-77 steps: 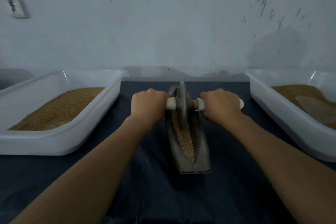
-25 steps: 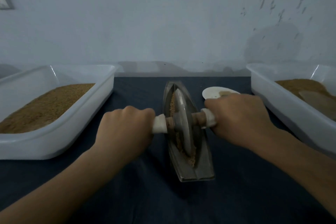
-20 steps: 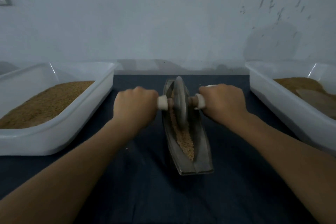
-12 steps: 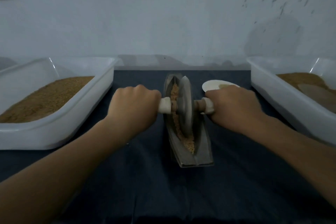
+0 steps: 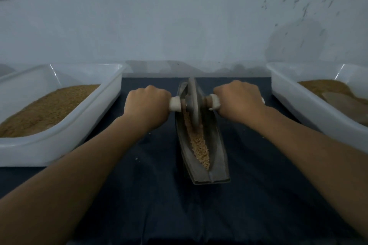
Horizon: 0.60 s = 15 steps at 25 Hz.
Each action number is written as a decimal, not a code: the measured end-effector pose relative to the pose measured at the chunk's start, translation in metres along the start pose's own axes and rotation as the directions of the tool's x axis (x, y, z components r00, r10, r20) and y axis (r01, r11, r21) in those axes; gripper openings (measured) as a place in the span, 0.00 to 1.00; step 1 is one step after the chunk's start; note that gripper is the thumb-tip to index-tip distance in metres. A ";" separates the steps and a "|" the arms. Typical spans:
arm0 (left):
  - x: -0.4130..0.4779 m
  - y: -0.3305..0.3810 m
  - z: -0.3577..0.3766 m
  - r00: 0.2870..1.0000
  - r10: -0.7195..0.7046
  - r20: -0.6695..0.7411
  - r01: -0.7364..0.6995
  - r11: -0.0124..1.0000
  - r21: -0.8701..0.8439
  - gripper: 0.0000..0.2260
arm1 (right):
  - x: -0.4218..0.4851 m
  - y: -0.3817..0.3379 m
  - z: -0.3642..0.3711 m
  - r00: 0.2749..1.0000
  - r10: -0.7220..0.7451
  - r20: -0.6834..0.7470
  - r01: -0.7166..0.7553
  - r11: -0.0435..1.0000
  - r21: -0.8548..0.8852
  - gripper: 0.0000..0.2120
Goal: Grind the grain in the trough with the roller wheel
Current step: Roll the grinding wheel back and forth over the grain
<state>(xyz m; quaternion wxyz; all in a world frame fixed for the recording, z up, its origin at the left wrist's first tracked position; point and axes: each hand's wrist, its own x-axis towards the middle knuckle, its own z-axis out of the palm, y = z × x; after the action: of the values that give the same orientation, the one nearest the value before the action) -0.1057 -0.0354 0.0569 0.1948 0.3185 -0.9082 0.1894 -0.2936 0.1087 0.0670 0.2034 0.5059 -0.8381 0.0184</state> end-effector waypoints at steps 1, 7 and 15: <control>-0.018 -0.002 0.000 0.995 0.051 -0.081 -0.051 0.999 0.000 0.07 | -0.018 0.004 0.002 0.993 -0.068 -0.100 0.065 0.997 -0.034 0.13; -0.044 -0.003 -0.010 0.986 0.097 -0.136 -0.093 0.995 0.038 0.19 | -0.052 0.008 0.006 0.945 -0.152 -0.290 0.113 0.983 -0.145 0.17; 0.010 0.002 -0.002 0.999 0.048 0.010 -0.048 0.998 0.028 0.04 | -0.001 0.002 0.006 1.000 0.020 -0.018 -0.019 0.999 0.042 0.09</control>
<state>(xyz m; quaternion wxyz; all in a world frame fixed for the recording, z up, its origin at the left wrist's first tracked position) -0.1131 -0.0380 0.0632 0.1812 0.3002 -0.9137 0.2056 -0.2964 0.1088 0.0618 0.2003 0.5017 -0.8404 0.0428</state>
